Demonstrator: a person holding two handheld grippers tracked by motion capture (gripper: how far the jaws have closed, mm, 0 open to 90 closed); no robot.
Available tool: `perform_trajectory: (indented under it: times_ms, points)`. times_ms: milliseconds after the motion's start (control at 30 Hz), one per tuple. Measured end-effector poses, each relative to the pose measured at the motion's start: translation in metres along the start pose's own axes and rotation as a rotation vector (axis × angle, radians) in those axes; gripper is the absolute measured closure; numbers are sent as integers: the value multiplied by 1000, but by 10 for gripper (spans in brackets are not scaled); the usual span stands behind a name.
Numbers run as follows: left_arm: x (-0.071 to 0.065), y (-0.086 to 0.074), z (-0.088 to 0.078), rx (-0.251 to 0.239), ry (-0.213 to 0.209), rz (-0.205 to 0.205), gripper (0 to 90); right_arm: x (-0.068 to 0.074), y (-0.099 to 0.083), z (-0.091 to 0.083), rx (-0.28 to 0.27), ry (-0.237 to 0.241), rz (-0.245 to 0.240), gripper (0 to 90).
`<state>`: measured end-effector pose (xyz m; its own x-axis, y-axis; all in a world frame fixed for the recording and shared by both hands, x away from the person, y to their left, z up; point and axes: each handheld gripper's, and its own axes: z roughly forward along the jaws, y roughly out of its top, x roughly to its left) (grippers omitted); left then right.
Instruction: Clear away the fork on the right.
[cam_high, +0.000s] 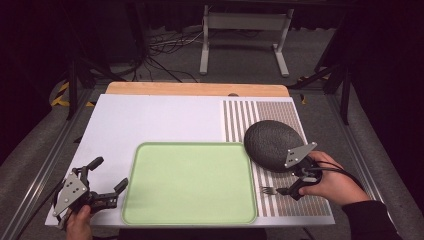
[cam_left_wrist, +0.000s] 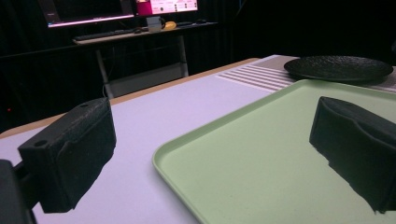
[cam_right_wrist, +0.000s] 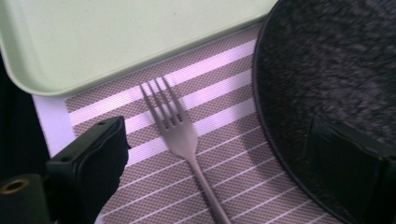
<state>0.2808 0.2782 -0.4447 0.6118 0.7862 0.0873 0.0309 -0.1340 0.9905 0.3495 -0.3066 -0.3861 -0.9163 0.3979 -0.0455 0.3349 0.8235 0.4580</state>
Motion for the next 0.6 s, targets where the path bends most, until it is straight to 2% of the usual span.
perform_trajectory:
  times_ms: [33, 100, 133, 267, 333, 367, 533, 600]
  points:
    - [0, 0, 0, 0, -1, 0, 10, 0, 0, 3, 19, 2, -23, 90]
    - [0, 0, 0, -1, -1, 0, 10, -1, 0, 3, 25, 3, -32, 98]
    - [0, 0, 0, -1, -1, -1, 10, 1, 1, 6, 44, 21, -34, 136]
    - [0, 0, 0, -2, -3, -1, 10, 3, 3, 11, 84, 49, -90, 155]
    - [0, 0, 0, -1, -6, 3, 10, 4, 5, 14, 101, 51, -121, 168]
    - [0, 0, 0, -1, -6, 1, 10, 4, 5, 14, 101, 51, -121, 168]
    - [0, 0, 0, -2, -6, -1, 10, 5, 6, 20, 161, 69, -188, 249]
    - [0, 0, 0, -3, -6, -1, 11, 5, 5, 21, 180, 83, -195, 286]
